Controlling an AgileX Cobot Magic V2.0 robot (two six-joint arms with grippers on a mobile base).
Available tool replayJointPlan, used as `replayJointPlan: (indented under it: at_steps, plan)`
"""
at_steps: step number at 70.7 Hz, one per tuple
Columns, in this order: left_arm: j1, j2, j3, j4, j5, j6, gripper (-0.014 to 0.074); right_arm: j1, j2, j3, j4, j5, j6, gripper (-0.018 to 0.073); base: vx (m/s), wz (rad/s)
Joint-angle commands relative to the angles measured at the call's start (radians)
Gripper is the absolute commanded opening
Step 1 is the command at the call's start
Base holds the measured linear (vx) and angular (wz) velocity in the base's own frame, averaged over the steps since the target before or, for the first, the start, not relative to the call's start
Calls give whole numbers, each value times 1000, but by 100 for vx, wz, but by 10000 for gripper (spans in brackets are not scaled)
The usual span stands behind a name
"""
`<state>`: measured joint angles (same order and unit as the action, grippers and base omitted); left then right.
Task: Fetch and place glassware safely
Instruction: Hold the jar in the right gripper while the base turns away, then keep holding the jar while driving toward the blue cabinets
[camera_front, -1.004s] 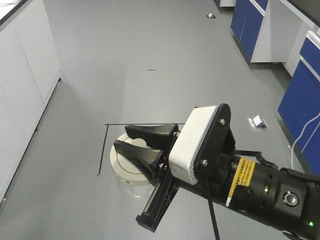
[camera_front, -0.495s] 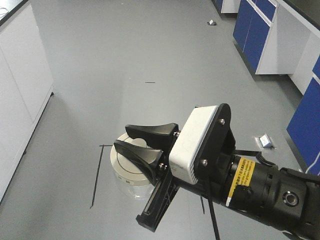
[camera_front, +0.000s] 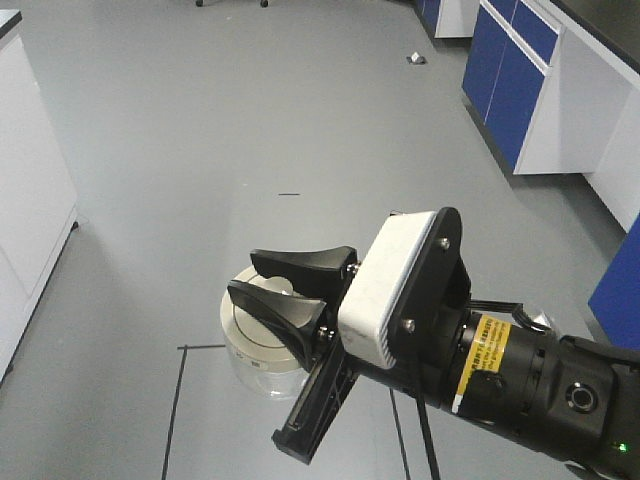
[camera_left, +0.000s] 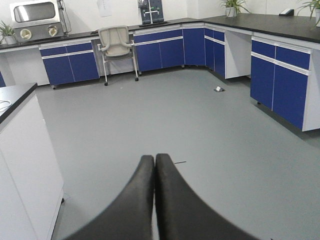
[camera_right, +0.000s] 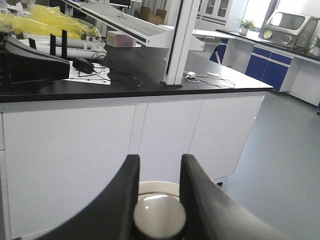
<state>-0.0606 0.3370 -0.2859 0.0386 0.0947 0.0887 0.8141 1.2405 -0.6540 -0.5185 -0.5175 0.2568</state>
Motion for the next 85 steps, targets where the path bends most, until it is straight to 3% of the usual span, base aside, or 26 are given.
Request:
replayJointPlan:
  at_steps: [1,85]
  plan:
    - [-5,7,-25,-7,-72,-2,-7,-1,-29,-28,17,-94,-6,-3,43,0]
    - [-5,7,-25,-7,-72,-2,-7,-1,-29,-28,17,-94,-6,-3,48,4]
